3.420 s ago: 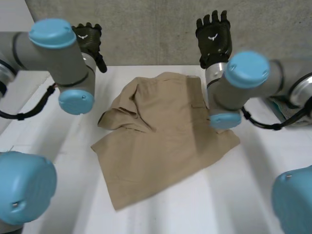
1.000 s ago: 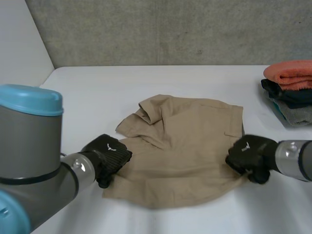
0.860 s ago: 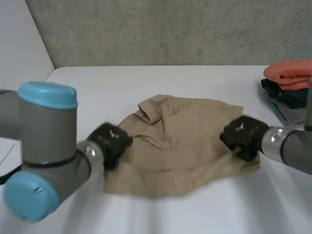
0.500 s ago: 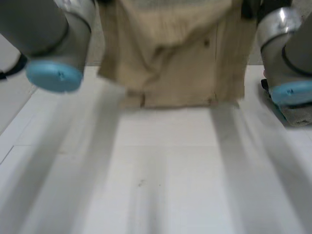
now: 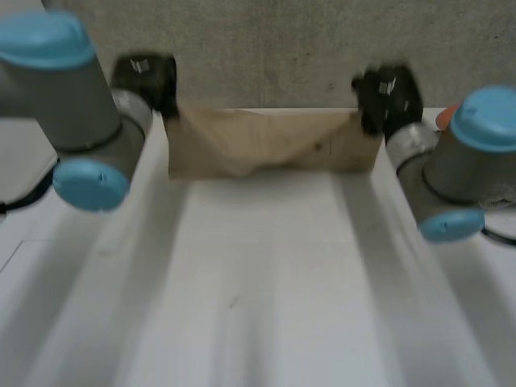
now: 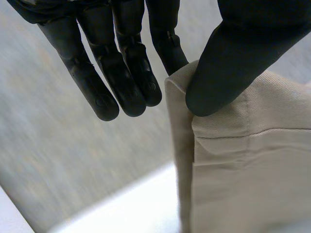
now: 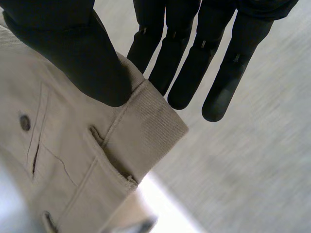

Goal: Fold the laundry.

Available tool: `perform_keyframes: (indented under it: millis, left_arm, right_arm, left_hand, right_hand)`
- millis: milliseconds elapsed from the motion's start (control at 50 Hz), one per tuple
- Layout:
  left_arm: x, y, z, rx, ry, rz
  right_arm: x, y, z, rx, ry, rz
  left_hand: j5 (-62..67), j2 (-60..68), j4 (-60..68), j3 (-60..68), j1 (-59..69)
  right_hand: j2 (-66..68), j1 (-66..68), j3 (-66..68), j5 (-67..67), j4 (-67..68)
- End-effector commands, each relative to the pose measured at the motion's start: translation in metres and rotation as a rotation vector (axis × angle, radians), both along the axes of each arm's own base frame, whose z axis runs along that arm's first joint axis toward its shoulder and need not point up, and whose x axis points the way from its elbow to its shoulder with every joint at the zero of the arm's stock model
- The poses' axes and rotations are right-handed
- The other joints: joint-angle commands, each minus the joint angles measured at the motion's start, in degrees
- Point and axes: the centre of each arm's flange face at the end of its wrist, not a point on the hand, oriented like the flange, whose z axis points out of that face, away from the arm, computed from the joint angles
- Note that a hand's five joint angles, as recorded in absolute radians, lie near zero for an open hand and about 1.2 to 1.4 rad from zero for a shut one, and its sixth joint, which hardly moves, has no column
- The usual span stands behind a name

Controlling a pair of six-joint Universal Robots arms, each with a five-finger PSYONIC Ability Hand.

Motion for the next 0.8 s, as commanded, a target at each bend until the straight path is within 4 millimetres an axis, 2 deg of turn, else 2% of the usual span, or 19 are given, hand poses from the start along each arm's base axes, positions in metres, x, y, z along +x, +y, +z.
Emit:
perform_keyframes:
  millis: [20, 60, 100, 220, 260, 320, 340, 380, 400, 420, 480, 520, 560, 620, 700, 720, 780, 800]
  left_arm:
    - [0.004, 0.029, -0.073, 0.205, -0.173, -0.106]
    - [0.008, 0.039, -0.076, 0.226, -0.247, -0.119]
    - [0.015, 0.057, -0.074, 0.26, -0.348, -0.14]
    - [0.028, 0.094, -0.053, 0.274, -0.494, -0.193]
    - [0.033, 0.111, -0.047, 0.28, -0.569, -0.229]
    - [0.039, 0.132, -0.044, 0.303, -0.672, -0.281]
    - [0.043, 0.146, -0.044, 0.326, -0.738, -0.318]
    - [0.047, 0.16, -0.044, 0.352, -0.8, -0.359]
    - [0.051, 0.174, -0.043, 0.372, -0.857, -0.402]
    - [0.052, 0.181, -0.043, 0.378, -0.879, -0.426]
    - [0.056, 0.204, -0.039, 0.389, -0.941, -0.493]
    - [0.056, 0.212, -0.037, 0.378, -0.953, -0.517]
    - [0.052, 0.211, -0.035, 0.337, -0.939, -0.521]
    - [0.042, 0.199, -0.041, 0.295, -0.919, -0.501]
    - [0.02, 0.162, -0.04, 0.187, -0.856, -0.409]
    - [0.009, 0.144, -0.04, 0.144, -0.822, -0.364]
    - [-0.008, 0.116, -0.039, 0.075, -0.768, -0.294]
    - [-0.019, 0.098, -0.037, 0.03, -0.726, -0.252]
  right_arm:
    - [-0.015, 0.025, -0.07, 0.214, 0.22, 0.015]
    - [-0.02, 0.033, -0.07, 0.246, 0.265, 0.016]
    - [-0.028, 0.043, -0.057, 0.275, 0.327, 0.01]
    - [-0.045, 0.059, -0.028, 0.326, 0.404, -0.002]
    - [-0.051, 0.072, -0.023, 0.377, 0.477, 0.013]
    - [-0.059, 0.094, -0.024, 0.469, 0.597, 0.052]
    - [-0.068, 0.11, -0.024, 0.536, 0.696, 0.086]
    - [-0.074, 0.123, -0.026, 0.586, 0.757, 0.12]
    - [-0.078, 0.13, -0.026, 0.614, 0.796, 0.14]
    - [-0.083, 0.143, -0.026, 0.646, 0.853, 0.183]
    - [-0.086, 0.152, -0.025, 0.616, 0.894, 0.232]
    - [-0.086, 0.156, -0.026, 0.574, 0.907, 0.264]
    - [-0.087, 0.152, -0.027, 0.533, 0.909, 0.259]
    - [-0.085, 0.142, -0.025, 0.489, 0.895, 0.234]
    - [-0.074, 0.114, -0.025, 0.431, 0.79, 0.169]
    - [-0.067, 0.102, -0.025, 0.409, 0.731, 0.135]
    - [-0.056, 0.084, -0.021, 0.366, 0.645, 0.083]
    - [-0.051, 0.071, -0.018, 0.335, 0.59, 0.04]
  left_hand:
    - [13.8, 11.5, 11.3, 11.8, 13.5]
    - [13.8, 11.5, 11.3, 11.8, 13.5]
    - [13.8, 11.5, 11.3, 11.8, 13.5]
    - [13.8, 11.5, 11.3, 11.8, 13.5]
    - [13.8, 11.5, 11.3, 11.8, 13.5]
    - [13.8, 11.5, 11.3, 11.8, 13.5]
    - [13.8, 11.5, 11.3, 11.8, 13.5]
    - [13.8, 11.5, 11.3, 11.8, 13.5]
    - [13.8, 11.5, 11.3, 11.8, 13.5]
    - [13.8, 11.5, 11.3, 11.8, 13.5]
    - [13.8, 11.5, 11.3, 11.8, 13.5]
    - [13.8, 11.5, 11.3, 11.8, 13.5]
    - [13.8, 11.5, 11.3, 11.8, 13.5]
    - [13.8, 11.5, 11.3, 11.8, 13.5]
    - [13.8, 11.5, 11.3, 11.8, 13.5]
    - [13.8, 11.5, 11.3, 11.8, 13.5]
    - [13.8, 11.5, 11.3, 11.8, 13.5]
    - [13.8, 11.5, 11.3, 11.8, 13.5]
  right_hand:
    - [12.7, 16.3, 12.2, 12.1, 11.5]
    - [12.7, 16.3, 12.2, 12.1, 11.5]
    - [12.7, 16.3, 12.2, 12.1, 11.5]
    - [12.7, 16.3, 12.2, 12.1, 11.5]
    - [12.7, 16.3, 12.2, 12.1, 11.5]
    - [12.7, 16.3, 12.2, 12.1, 11.5]
    - [12.7, 16.3, 12.2, 12.1, 11.5]
    - [12.7, 16.3, 12.2, 12.1, 11.5]
    - [12.7, 16.3, 12.2, 12.1, 11.5]
    - [12.7, 16.3, 12.2, 12.1, 11.5]
    - [12.7, 16.3, 12.2, 12.1, 11.5]
    - [12.7, 16.3, 12.2, 12.1, 11.5]
    - [12.7, 16.3, 12.2, 12.1, 11.5]
    - [12.7, 16.3, 12.2, 12.1, 11.5]
    - [12.7, 16.3, 12.2, 12.1, 11.5]
    - [12.7, 16.3, 12.2, 12.1, 11.5]
    - [12.7, 16.3, 12.2, 12.1, 11.5]
    - [12.7, 16.3, 12.2, 12.1, 11.5]
